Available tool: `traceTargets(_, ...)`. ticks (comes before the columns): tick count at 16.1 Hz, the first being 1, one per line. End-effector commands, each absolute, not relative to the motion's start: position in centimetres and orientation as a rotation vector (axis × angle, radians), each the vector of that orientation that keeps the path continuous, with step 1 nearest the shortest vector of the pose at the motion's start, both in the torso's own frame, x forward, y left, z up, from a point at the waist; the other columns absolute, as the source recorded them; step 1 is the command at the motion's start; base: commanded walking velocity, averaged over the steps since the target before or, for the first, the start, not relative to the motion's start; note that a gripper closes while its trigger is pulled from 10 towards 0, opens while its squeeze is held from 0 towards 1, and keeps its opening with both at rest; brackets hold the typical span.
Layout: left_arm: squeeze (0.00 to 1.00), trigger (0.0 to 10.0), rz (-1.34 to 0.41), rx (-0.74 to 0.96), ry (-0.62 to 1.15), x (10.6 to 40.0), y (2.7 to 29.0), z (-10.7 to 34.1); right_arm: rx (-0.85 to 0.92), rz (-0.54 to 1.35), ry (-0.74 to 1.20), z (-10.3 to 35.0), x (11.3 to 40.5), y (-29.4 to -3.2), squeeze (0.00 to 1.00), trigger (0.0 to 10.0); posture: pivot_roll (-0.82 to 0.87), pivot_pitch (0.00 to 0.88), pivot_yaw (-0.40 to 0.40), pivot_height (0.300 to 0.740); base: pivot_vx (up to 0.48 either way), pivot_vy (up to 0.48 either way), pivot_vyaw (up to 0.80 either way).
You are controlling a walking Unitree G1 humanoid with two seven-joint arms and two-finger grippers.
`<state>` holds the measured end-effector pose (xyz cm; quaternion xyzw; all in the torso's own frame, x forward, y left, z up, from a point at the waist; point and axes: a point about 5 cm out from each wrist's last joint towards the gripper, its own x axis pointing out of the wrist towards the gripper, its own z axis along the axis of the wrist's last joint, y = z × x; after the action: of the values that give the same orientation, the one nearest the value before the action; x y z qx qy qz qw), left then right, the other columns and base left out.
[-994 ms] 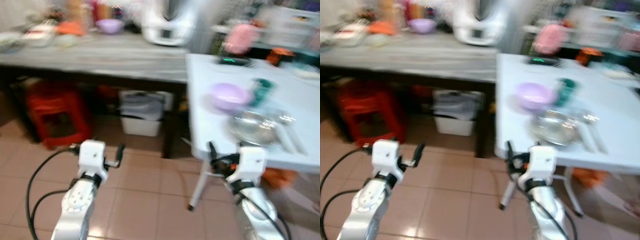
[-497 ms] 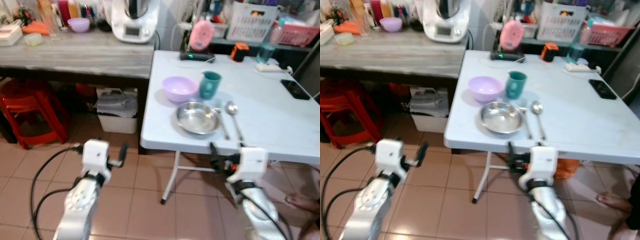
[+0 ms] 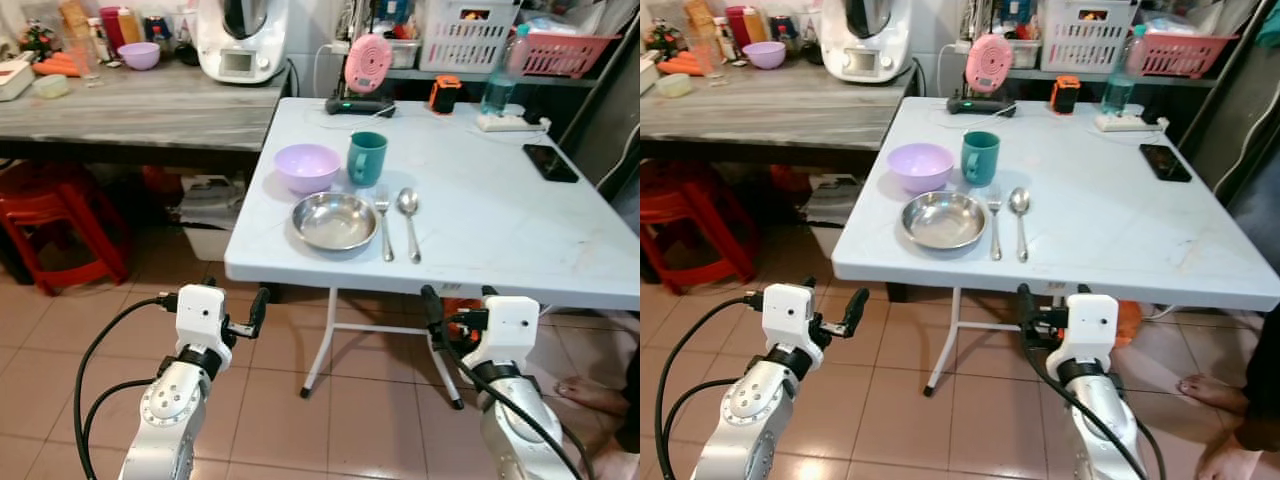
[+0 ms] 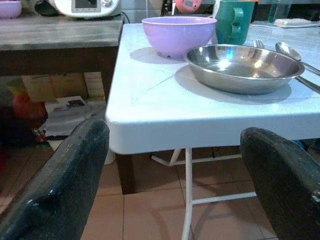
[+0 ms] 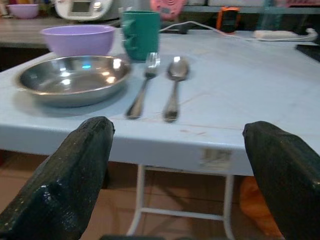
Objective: Setting the table
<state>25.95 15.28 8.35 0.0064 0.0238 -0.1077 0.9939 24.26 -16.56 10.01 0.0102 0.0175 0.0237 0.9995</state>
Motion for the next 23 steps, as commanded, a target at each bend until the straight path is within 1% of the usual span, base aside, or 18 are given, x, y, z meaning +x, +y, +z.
traceTargets(1, 0.0, 10.0, -0.215, 0.016, 0.025, 26.01, 15.56, 8.92, 0.022, 0.048, 0.015, 10.52, 24.43, -16.41, 0.0, 10.0, 0.01, 0.0, -0.012, 0.74, 0.0, 0.0, 0.0)
traceTargets(6, 0.0, 10.0, -0.235, 0.006, 0.021, 26.01, 15.36, 8.95, 0.003, 0.051, 0.014, 10.54, 24.36, -16.3, 0.0, 10.0, 0.0, 0.0, -0.011, 0.74, 0.0, 0.0, 0.0)
traceTargets(13, 0.0, 10.0, -0.254, -0.003, 0.014, 25.98, 15.0, 9.09, -0.01, 0.049, 0.012, 10.61, 24.38, -16.41, 0.0, 10.0, 0.0, 0.0, -0.01, 0.74, 0.282, 0.0, 0.0)
traceTargets(18, 0.0, 10.0, -0.248, -0.004, 0.006, 26.11, 15.06, 9.25, -0.007, 0.044, 0.006, 10.74, 24.36, -16.51, 0.0, 10.0, 0.0, 0.0, -0.011, 0.74, 0.302, 0.0, 0.47)
traceTargets(23, 0.0, 10.0, -0.253, 0.0, 0.01, 26.06, 15.02, 9.21, 0.001, 0.044, 0.006, 10.73, 24.25, -16.42, 0.0, 10.0, 0.0, 0.0, -0.014, 0.74, 0.305, 0.0, 0.0)
